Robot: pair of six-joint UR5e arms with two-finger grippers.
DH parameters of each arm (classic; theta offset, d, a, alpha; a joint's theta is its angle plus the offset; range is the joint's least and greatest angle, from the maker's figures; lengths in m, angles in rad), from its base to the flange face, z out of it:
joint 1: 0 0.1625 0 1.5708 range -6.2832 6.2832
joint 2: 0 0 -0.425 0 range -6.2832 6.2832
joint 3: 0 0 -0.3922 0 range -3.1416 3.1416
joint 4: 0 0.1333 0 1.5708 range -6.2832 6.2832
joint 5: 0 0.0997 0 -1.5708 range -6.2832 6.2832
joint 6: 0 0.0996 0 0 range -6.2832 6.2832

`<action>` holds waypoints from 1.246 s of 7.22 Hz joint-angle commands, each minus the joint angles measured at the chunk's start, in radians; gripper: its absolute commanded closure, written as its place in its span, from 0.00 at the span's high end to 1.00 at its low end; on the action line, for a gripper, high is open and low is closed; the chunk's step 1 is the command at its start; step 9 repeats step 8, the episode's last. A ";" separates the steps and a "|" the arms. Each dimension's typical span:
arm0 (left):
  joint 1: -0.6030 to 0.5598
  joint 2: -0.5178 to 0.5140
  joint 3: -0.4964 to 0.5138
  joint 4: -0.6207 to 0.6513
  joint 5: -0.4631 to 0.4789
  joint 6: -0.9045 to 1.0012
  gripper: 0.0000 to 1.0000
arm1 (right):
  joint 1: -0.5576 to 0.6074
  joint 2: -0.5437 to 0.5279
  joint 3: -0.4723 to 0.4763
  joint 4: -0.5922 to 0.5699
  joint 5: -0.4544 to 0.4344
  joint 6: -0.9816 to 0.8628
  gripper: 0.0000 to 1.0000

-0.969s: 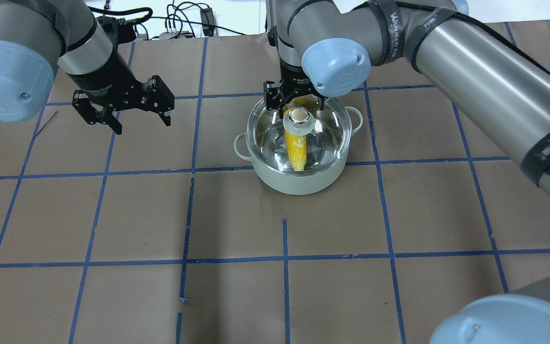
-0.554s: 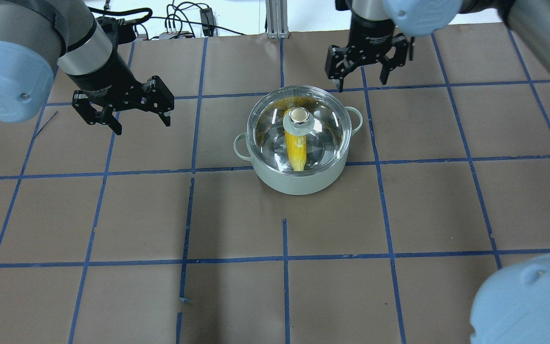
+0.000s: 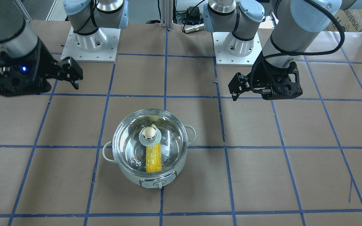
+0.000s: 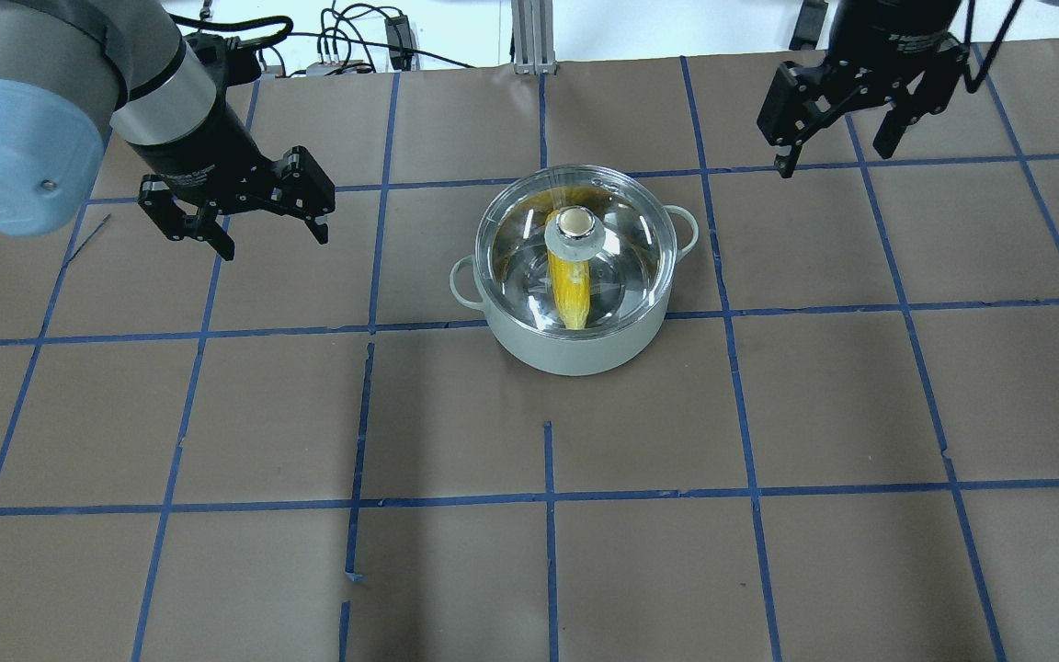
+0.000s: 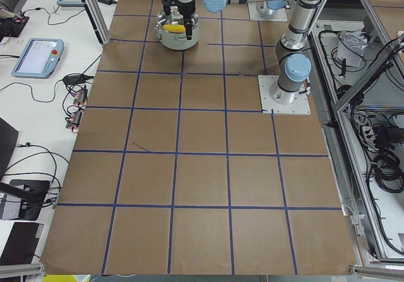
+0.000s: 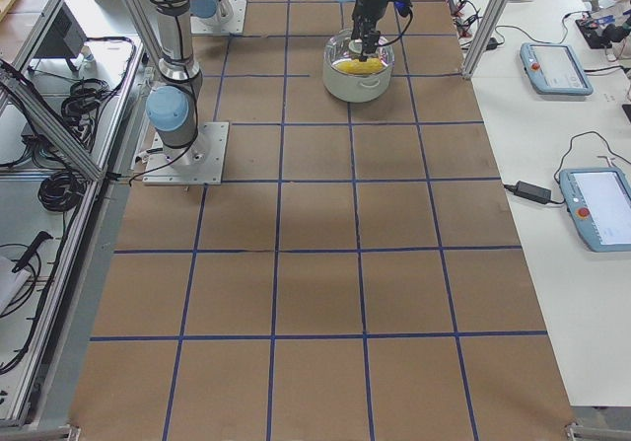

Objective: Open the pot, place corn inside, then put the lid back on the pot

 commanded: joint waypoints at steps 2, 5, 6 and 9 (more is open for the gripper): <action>0.000 0.000 -0.001 0.000 0.000 0.000 1.00 | 0.040 -0.088 0.128 -0.144 0.011 0.177 1.00; 0.000 0.009 -0.014 0.000 0.002 0.012 1.00 | 0.074 0.000 0.065 -0.143 -0.027 0.289 1.00; 0.000 0.012 -0.019 0.001 0.002 0.012 1.00 | 0.074 -0.013 0.091 -0.154 -0.073 0.315 1.00; 0.000 0.014 -0.019 0.001 0.000 0.012 1.00 | 0.071 -0.021 0.091 -0.157 -0.066 0.307 1.00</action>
